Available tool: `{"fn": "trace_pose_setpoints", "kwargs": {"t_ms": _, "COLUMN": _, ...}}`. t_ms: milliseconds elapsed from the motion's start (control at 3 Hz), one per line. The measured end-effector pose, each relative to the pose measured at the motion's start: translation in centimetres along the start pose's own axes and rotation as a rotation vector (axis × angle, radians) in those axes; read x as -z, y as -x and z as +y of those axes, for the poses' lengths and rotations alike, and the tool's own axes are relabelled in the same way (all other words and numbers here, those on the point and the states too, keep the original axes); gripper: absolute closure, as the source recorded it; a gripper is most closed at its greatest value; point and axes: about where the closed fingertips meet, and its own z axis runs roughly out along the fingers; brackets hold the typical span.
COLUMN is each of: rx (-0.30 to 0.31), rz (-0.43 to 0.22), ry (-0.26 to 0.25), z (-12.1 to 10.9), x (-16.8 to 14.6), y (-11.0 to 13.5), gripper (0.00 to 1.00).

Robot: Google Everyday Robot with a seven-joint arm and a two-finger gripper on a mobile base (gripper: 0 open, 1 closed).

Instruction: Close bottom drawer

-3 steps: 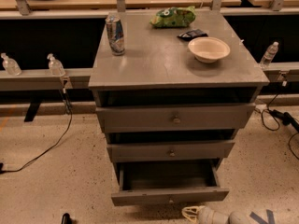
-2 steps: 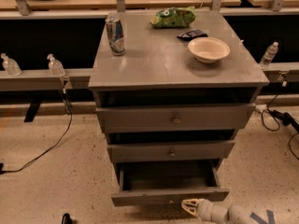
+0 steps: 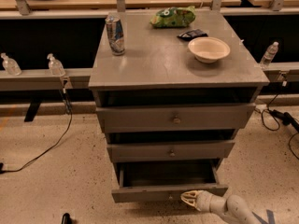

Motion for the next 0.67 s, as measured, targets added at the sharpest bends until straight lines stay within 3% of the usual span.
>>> {"fn": "trace_pose_setpoints", "kwargs": {"t_ms": 333, "rx": -0.023, "rz": 0.009, "ry": 0.019, "z": -1.27, "x": -1.01, "y": -0.51, "gripper": 1.00}}
{"fn": "trace_pose_setpoints", "kwargs": {"t_ms": 667, "rx": -0.024, "rz": 0.009, "ry": 0.019, "z": -1.11, "x": -0.85, "y": -0.56, "gripper": 1.00}}
